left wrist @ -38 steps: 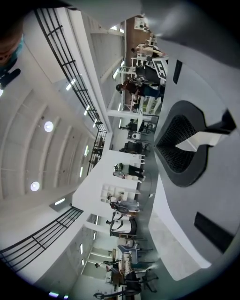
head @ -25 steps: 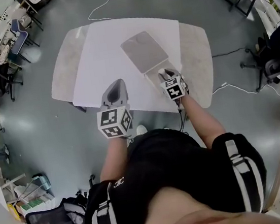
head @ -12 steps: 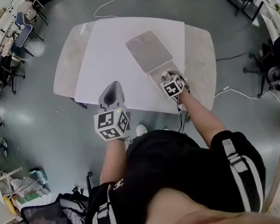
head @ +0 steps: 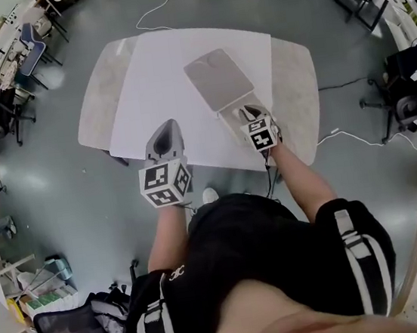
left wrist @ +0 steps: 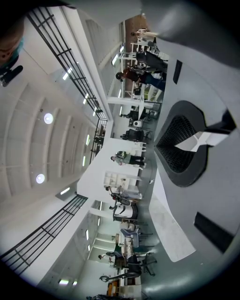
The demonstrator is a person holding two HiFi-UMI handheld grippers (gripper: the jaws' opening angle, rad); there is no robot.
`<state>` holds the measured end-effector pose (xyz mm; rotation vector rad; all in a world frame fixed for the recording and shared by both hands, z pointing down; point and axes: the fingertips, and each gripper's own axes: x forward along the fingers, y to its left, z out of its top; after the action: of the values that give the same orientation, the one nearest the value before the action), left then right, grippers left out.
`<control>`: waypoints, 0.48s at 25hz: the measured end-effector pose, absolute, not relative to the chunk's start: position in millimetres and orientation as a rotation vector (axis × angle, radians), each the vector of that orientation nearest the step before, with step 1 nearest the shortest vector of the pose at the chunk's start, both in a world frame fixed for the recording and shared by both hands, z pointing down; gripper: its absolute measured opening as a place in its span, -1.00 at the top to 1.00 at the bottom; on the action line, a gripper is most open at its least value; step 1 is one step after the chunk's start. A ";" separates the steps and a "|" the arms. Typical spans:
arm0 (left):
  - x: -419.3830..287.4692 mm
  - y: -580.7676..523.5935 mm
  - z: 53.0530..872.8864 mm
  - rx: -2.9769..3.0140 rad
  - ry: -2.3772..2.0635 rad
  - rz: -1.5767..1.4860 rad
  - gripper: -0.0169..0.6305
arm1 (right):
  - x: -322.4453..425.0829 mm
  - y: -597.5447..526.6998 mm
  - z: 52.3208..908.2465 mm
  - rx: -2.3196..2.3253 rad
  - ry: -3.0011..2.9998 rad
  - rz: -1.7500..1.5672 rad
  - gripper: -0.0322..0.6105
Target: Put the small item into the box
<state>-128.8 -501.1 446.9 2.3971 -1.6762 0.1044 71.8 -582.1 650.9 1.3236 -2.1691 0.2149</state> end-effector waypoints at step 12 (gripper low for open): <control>-100.7 -513.3 442.3 2.482 -1.577 0.103 0.91 | 85.6 -568.9 527.5 1.637 -2.397 0.090 0.86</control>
<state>-100.7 -513.3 442.3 2.4818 -1.5773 0.1026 85.6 -568.9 527.5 1.6373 -2.3966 0.0898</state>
